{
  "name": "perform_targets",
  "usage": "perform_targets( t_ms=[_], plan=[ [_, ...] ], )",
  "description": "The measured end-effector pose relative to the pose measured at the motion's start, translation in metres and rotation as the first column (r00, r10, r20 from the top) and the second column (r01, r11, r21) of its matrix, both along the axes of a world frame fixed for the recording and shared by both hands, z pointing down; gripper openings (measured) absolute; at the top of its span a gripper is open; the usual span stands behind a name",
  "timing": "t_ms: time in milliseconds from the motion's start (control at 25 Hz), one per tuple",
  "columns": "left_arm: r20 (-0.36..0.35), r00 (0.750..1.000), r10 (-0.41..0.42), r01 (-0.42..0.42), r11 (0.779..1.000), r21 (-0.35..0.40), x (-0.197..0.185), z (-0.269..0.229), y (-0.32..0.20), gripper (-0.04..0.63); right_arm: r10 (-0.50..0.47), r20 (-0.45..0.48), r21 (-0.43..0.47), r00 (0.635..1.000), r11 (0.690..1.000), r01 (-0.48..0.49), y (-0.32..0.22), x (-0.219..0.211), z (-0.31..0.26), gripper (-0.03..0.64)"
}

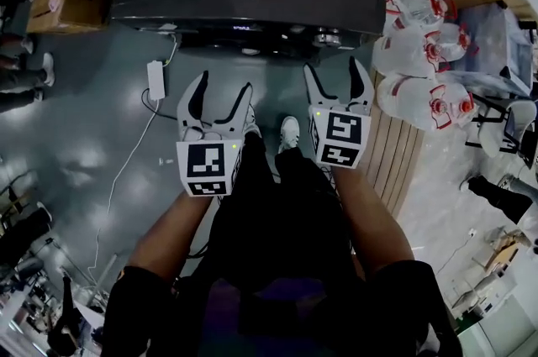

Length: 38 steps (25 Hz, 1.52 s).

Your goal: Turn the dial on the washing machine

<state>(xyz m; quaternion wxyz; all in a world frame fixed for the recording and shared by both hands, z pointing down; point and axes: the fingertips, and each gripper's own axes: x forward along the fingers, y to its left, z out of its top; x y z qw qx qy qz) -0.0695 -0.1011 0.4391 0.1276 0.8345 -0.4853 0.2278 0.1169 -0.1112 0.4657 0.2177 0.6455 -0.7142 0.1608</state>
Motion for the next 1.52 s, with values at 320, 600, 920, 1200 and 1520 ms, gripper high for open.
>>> perform_targets(
  t_ms=[320, 600, 920, 1200, 1520],
  plan=[
    [0.014, 1.0, 0.006, -0.005, 0.999, -0.044, -0.002, 0.036, -0.02, 0.304, 0.065, -0.037, -0.031, 0.997, 0.997, -0.066, -0.019, 0.006, 0.031, 0.354],
    [0.013, 1.0, 0.009, -0.008, 0.999, -0.049, -0.004, 0.045, -0.034, 0.304, 0.099, -0.066, -0.026, 0.993, 0.995, -0.101, -0.036, 0.01, 0.04, 0.353],
    [0.029, 0.999, 0.027, -0.025, 0.998, -0.054, 0.0, 0.052, -0.04, 0.302, 0.091, -0.092, -0.036, 0.992, 0.995, -0.095, -0.043, 0.006, 0.045, 0.337],
    [0.025, 0.999, 0.031, -0.029, 0.998, -0.064, 0.005, 0.053, -0.037, 0.302, 0.101, -0.107, -0.035, 0.989, 0.994, -0.106, -0.045, 0.009, 0.046, 0.291],
    [-0.005, 1.0, 0.026, -0.027, 0.997, -0.066, 0.008, 0.051, -0.035, 0.302, 0.156, 0.068, -0.032, 0.985, 0.988, -0.154, -0.044, 0.013, 0.05, 0.282]
  ],
)
